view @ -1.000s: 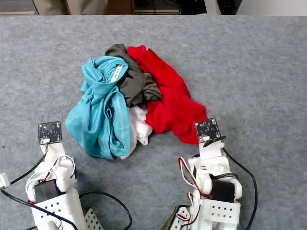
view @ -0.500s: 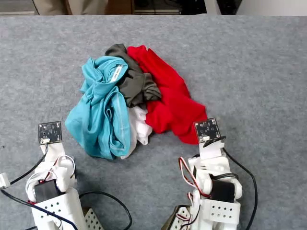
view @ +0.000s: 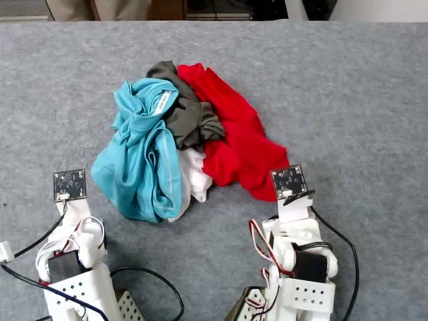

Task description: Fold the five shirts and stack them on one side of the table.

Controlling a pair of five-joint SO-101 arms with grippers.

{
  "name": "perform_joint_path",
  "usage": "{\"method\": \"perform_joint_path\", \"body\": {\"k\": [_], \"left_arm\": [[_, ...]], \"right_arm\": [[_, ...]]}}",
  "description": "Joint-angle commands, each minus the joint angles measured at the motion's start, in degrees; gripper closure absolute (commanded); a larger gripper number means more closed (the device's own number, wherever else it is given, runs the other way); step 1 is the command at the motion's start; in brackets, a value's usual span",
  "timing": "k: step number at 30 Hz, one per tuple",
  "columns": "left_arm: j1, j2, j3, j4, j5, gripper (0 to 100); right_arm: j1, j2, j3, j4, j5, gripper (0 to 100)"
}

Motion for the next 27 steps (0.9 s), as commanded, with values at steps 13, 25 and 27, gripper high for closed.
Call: {"method": "perform_joint_path", "body": {"k": [13,25,27], "left_arm": [[-0.4,-3.6,0.4,-1.1,0.2,98],[-0.5,-3.4,0.4,-1.7,0.2,98],[-0.5,-3.4,0.4,-1.7,0.2,98]], "right_arm": [[-0.7,-6.5,0.0,0.1,0.0,99.4],[-0.7,-6.5,0.0,0.1,0.0,99.4],[-0.7,-6.5,0.0,0.1,0.0,99.4]]}}
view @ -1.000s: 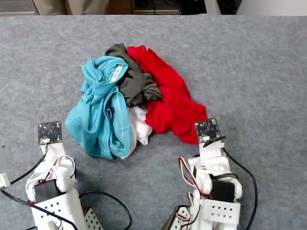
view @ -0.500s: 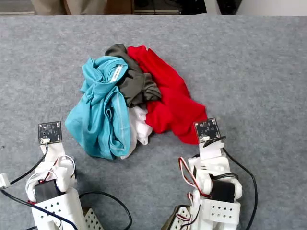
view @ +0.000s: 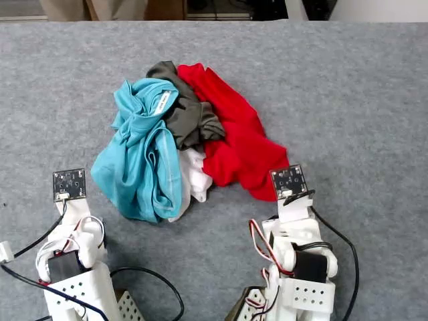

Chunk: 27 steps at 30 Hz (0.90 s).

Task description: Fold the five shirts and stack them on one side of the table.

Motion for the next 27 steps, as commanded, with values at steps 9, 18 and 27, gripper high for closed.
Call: {"method": "perform_joint_path", "body": {"k": [9,18,27], "left_arm": [[-0.5,-3.4,0.4,-0.8,0.2,98],[-0.5,-3.4,0.4,-0.8,0.2,98],[-0.5,-3.4,0.4,-0.8,0.2,98]], "right_arm": [[-0.7,-6.5,0.0,0.1,0.0,99.4],[-0.7,-6.5,-1.3,-0.6,0.3,99.4],[-0.7,-6.5,-10.9,-6.5,-0.2,99.4]]}}
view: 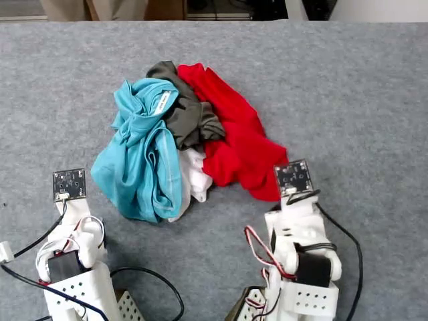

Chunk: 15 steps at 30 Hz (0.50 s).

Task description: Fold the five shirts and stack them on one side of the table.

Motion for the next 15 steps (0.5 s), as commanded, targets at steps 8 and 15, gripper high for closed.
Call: {"method": "perform_joint_path", "body": {"k": [8,15], "left_arm": [[-0.5,-3.4,0.5,-0.8,0.2,98],[-0.5,-3.4,0.5,-0.8,0.2,98]], "right_arm": [[-2.9,-6.4,-11.6,-5.0,-6.2,99.4],[-4.1,-6.3,-12.7,0.8,-5.8,99.4]]}}
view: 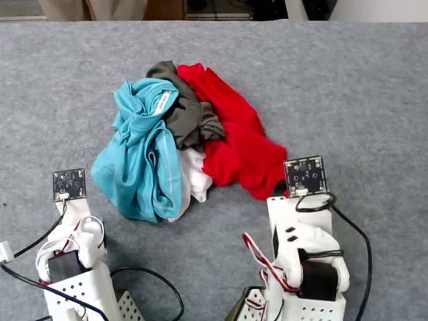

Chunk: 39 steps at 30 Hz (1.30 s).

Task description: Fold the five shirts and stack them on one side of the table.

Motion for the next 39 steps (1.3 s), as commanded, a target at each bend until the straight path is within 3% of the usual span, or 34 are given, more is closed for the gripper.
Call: {"method": "perform_joint_path", "body": {"k": [1,20,31,39], "left_arm": [[-0.5,-3.4,0.5,-0.8,0.2,98],[-0.5,-3.4,0.5,-0.8,0.2,98],[-0.5,-3.4,0.5,-0.8,0.2,98],[-0.5,-3.4,0.5,-0.8,0.2,98]], "right_arm": [[-0.9,-6.3,-2.0,3.1,-0.3,99.4],[-0.7,-6.4,0.4,4.0,3.9,99.4],[13.1,-6.5,0.1,4.0,12.4,99.4],[13.6,-6.4,4.5,5.7,12.0,99.4]]}}
